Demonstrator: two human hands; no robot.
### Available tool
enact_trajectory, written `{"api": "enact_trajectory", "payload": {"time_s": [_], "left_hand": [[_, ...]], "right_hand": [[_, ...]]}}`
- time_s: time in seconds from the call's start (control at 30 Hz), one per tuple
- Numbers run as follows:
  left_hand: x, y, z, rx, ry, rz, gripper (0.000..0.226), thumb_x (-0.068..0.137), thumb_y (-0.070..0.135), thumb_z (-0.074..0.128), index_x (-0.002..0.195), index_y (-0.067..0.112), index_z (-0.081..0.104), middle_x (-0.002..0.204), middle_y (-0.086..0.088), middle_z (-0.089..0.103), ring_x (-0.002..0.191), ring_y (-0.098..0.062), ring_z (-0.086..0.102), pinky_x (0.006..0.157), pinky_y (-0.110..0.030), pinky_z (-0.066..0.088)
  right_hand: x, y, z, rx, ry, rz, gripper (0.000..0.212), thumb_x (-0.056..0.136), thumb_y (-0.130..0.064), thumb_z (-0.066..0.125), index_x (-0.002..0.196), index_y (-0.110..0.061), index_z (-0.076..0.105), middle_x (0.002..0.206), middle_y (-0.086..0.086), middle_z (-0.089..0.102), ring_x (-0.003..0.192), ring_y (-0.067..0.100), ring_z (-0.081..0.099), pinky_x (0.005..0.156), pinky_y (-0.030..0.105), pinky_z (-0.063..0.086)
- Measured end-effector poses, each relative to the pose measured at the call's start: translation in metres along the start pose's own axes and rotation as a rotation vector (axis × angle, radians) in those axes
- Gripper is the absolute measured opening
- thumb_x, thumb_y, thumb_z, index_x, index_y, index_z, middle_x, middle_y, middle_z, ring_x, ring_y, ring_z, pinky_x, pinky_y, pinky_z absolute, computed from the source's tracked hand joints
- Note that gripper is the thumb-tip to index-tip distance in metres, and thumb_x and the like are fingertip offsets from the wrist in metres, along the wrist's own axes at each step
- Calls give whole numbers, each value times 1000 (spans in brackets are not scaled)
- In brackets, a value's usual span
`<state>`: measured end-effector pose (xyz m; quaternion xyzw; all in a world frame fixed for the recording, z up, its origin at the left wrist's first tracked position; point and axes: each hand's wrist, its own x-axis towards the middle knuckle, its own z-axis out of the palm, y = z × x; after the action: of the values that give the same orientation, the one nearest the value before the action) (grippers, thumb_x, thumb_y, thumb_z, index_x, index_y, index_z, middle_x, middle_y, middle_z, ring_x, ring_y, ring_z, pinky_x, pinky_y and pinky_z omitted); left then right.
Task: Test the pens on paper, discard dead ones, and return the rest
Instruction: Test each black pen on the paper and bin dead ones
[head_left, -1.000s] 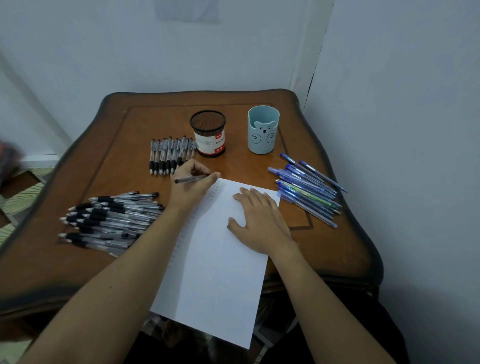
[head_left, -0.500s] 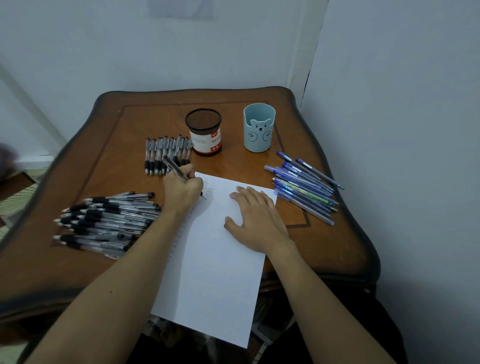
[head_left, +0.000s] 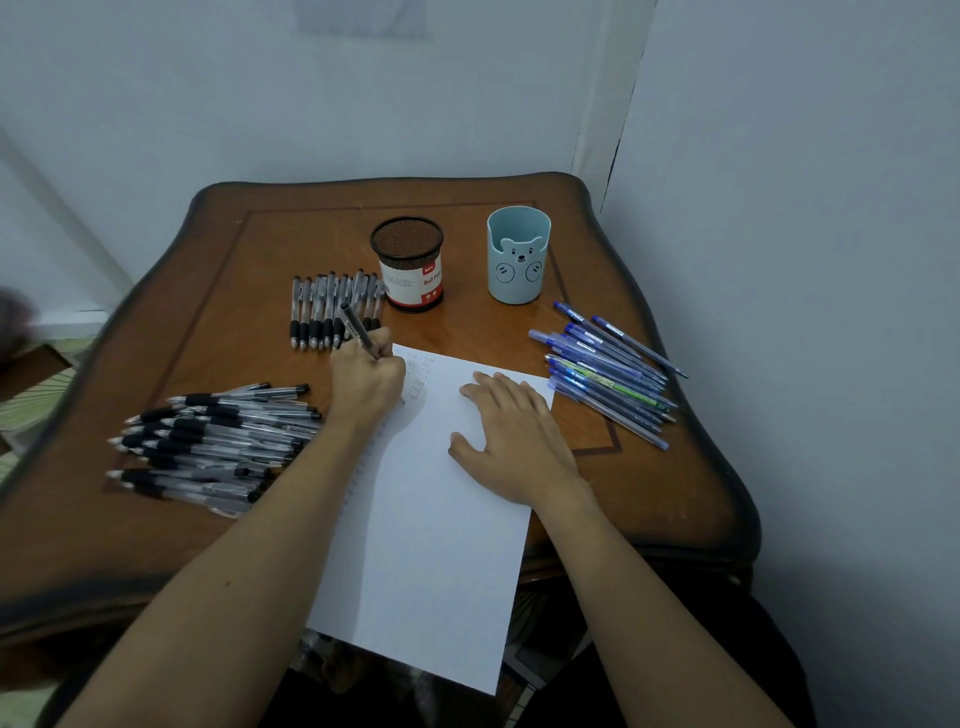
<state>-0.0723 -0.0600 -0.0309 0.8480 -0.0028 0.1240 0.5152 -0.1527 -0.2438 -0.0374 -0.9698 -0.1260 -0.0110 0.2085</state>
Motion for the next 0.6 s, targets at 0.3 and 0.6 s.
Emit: {"api": "enact_trajectory", "payload": {"time_s": [0.3,0.6], "left_hand": [[2,-3,1,8,2,7,33,67,-16,45,57,12,29,56,-1,22,54,-12,21,52,-27,18],[4,-9,1,-6,-33,57,40,66,-14,44,54,19,25,48,11,21,52,-10,21,53,-32,21]], "right_hand": [[0,0,-1,5,-5,-4,61,98,-51,45,152,-24,34,163,-3,25,152,14,14,123,36,2],[0,0,0,5,11,-4,61,97,-51,45,151,-24,36,163,-3,27,151,13,15,123,36,3]]}}
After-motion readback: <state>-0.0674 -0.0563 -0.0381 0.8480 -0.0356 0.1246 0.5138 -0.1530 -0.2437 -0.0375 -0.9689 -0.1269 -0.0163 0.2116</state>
